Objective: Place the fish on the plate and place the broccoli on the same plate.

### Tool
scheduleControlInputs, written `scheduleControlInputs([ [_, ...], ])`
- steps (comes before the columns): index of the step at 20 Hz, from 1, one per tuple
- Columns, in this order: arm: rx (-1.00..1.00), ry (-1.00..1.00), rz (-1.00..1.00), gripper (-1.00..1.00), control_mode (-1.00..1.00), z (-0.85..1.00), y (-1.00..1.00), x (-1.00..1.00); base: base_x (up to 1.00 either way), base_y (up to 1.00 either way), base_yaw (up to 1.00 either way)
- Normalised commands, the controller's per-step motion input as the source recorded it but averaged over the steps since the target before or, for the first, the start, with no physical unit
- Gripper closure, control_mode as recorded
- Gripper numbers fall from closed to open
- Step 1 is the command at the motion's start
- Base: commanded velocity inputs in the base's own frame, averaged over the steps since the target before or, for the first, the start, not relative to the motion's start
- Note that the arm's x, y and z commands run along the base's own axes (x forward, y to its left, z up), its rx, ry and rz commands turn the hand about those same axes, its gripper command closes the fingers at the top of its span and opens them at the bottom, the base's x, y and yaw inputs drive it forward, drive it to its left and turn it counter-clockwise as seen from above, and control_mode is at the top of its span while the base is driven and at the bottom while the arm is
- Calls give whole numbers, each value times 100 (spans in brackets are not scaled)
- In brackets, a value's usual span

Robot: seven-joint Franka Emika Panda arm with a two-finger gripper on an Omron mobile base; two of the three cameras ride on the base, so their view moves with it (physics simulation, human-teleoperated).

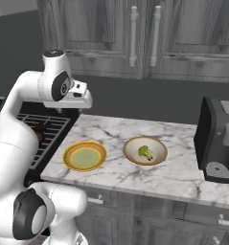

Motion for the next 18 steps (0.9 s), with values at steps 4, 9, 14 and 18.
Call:
scheduleControlInputs([
  [4,-3,0,16,-100,-100,-80,54,9,0,0,0],
  [9,-1,17,29,-100,-100,-61,93,12,0,0,0],
  [14,0,18,38,-100,-100,-5,73,7,0,0,0],
  [18,-1,5,39,-100,-100,0,65,21,0,0,0],
])
